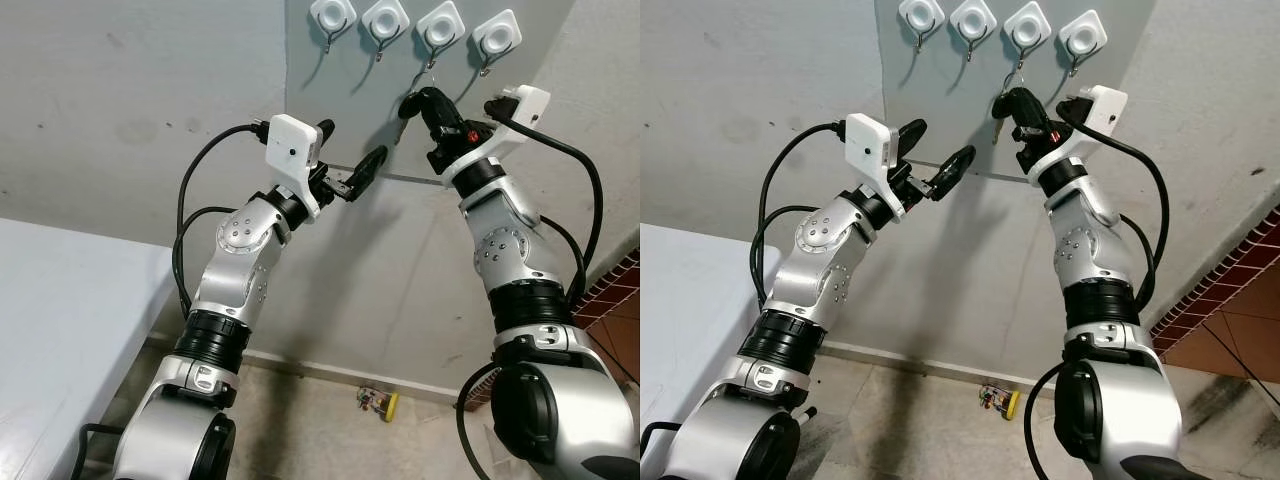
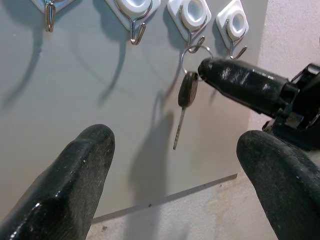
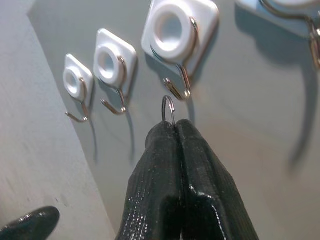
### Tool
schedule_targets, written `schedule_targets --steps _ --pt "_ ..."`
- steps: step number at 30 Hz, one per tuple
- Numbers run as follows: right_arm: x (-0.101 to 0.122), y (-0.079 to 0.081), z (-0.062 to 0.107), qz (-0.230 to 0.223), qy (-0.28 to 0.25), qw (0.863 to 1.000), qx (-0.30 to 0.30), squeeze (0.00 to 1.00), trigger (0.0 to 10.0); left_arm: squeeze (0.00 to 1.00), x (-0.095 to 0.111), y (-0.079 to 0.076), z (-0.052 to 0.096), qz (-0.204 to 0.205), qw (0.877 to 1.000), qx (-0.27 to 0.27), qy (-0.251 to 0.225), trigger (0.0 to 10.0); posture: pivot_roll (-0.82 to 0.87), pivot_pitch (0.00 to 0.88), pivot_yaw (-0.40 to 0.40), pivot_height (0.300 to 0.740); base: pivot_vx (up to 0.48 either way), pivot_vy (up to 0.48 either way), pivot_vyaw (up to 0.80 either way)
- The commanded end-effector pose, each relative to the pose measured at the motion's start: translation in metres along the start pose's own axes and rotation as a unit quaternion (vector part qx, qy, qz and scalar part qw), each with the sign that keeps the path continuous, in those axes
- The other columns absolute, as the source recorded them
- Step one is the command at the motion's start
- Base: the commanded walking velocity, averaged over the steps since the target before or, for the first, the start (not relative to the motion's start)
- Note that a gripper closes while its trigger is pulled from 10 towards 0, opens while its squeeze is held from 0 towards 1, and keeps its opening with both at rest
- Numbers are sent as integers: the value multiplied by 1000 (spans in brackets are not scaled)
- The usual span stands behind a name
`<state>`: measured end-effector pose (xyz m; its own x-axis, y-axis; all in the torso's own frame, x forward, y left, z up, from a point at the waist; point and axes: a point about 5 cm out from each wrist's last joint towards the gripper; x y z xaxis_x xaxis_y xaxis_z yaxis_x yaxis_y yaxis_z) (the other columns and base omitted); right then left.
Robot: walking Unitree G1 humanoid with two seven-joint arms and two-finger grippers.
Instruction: Hang keys on a hook
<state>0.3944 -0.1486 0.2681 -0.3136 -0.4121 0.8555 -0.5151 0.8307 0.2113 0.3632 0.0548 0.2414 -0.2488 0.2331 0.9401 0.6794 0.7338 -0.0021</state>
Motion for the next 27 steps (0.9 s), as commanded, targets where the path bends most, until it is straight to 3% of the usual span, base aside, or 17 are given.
schedule_targets --steps 1,11,14,18,22,27 --pt "15 5 -8 3 -28 1000 12 0 10000 0 8 -2 -5 -4 1000 -6 -10 10000 -3 102 -55 740 0 0 0" --pt "25 0 -11 -8 -47 999 -1 0 10000 0 9 -2 -5 -4 1000 -3 -12 10000 -2 99 -59 740 0 0 0" --pt "25 -2 -11 -40 -50 998 -10 0 10000 0 9 -2 -5 -4 1000 -3 -12 10000 -2 99 -61 740 0 0 0" --pt "22 -3 -10 -47 -43 998 -13 0 10000 0 9 -1 -6 -3 1000 -3 -14 10000 -2 99 -61 740 0 0 0" --pt "17 -5 -10 -155 -41 987 -19 0 10000 0 10 0 -5 -2 1000 0 -16 10000 0 98 -61 740 0 0 0" --pt "20 -6 -11 -180 -55 982 -19 0 10000 0 11 0 -5 -3 1000 1 -16 10000 4 97 -62 740 0 0 0"
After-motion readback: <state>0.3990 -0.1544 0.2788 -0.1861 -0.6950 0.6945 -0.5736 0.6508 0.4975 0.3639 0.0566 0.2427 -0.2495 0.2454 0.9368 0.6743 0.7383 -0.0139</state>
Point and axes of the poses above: a point about 5 cm out from each wrist's last joint towards the gripper, its own z axis pointing back from the gripper into the wrist, its own x axis along the axis of the wrist's last joint, y = z × x, and after that the axes turned 5 degrees about z, right-handed
